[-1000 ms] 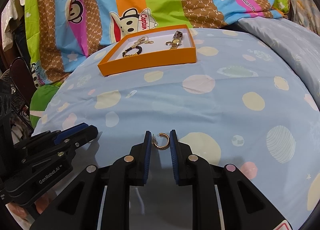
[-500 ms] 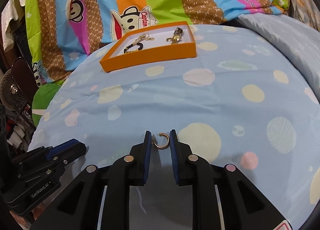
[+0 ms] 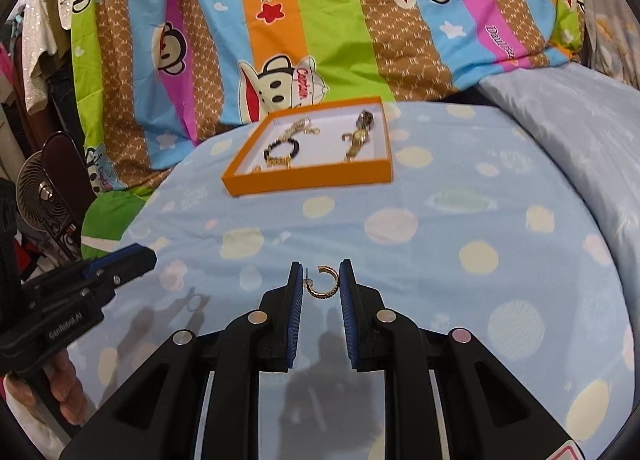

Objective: Organize jewelry
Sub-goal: 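Carry the silver ring and hoop earring with both tools over the orange box, then lower both tools into the box and open them to release ring and earring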

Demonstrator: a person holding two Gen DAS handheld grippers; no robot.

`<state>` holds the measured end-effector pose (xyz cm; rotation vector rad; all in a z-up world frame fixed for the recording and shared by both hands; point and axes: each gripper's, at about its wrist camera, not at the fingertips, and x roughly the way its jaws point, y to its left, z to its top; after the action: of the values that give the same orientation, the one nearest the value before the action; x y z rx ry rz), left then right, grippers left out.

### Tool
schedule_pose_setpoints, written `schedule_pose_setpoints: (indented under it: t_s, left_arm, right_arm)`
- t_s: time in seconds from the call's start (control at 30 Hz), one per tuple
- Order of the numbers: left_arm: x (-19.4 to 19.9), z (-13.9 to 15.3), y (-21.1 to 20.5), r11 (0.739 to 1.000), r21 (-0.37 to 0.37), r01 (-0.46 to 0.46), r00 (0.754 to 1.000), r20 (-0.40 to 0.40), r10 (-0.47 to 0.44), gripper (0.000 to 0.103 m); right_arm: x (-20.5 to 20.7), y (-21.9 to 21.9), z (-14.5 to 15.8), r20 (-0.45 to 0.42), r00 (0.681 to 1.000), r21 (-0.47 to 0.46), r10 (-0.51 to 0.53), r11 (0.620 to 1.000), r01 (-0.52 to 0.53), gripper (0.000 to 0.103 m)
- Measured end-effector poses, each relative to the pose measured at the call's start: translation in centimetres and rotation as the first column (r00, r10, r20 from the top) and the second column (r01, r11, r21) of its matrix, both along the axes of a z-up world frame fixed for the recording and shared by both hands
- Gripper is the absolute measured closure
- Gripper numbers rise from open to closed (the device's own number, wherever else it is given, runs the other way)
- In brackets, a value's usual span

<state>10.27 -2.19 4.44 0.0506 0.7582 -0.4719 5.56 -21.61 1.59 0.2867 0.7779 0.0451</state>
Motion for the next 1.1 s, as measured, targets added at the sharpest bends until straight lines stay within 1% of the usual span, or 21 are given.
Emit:
schedule_pose_setpoints:
  t_s: [0.17, 0.27, 0.43, 0.53, 0.67, 0.77, 0.87, 0.97, 1.1]
  left_arm:
    - [3.0, 2.2, -1.7, 1.000, -0.005, 0.000, 0.998, 0.064, 0.000, 0.083]
    - [5.3, 2.9, -2.8, 1.000, -0.011, -0.004, 0.997, 0.081, 0.005, 0.083]
    - [9.2, 3.3, -4.8, 1.000, -0.004, -0.011, 0.995, 0.101, 0.012, 0.083]
    - [11.4, 3.0, -5.7, 1.000, -0.006, -0.028, 0.994, 0.108, 0.029, 0.083]
    - [15.0, 1.9, -7.5, 0.999, -0.007, -0.045, 0.994, 0.096, 0.046, 0.083]
    - [17.0, 0.7, -8.6, 0.998, 0.014, -0.063, 0.993, 0.098, 0.061, 0.083]
    - [19.4, -1.1, -9.4, 0.997, 0.014, -0.075, 0.995, 0.065, 0.074, 0.083]
    - [20.7, -2.4, -9.8, 0.997, 0.009, -0.080, 0.996, 0.038, 0.080, 0.083]
    - [21.3, -3.9, -10.2, 0.997, 0.037, -0.075, 0.997, 0.021, 0.074, 0.083]
  right_arm:
    - [3.1, -0.6, 1.6, 0.034, 0.999, -0.014, 0.016, 1.000, -0.016, 0.086]
    - [5.5, -0.9, 2.5, 0.053, 0.998, -0.014, 0.019, 1.000, -0.018, 0.086]
    - [9.2, -1.3, 3.4, 0.085, 0.996, -0.018, 0.015, 1.000, -0.014, 0.086]
    - [11.6, -1.4, 3.4, 0.098, 0.995, -0.012, 0.011, 1.000, -0.010, 0.085]
    - [15.4, -1.6, 2.4, 0.083, 0.997, -0.005, 0.003, 1.000, -0.003, 0.085]
    - [17.7, -1.8, 1.4, 0.067, 0.998, -0.011, -0.016, 1.000, 0.017, 0.085]
    - [20.0, -2.3, 0.1, 0.046, 0.998, 0.001, -0.042, 0.999, 0.042, 0.085]
    - [21.0, -2.9, -1.0, 0.035, 0.997, 0.015, -0.064, 0.998, 0.063, 0.085]
    - [21.7, -3.1, -2.6, 0.005, 0.998, 0.013, -0.066, 0.998, 0.066, 0.085]
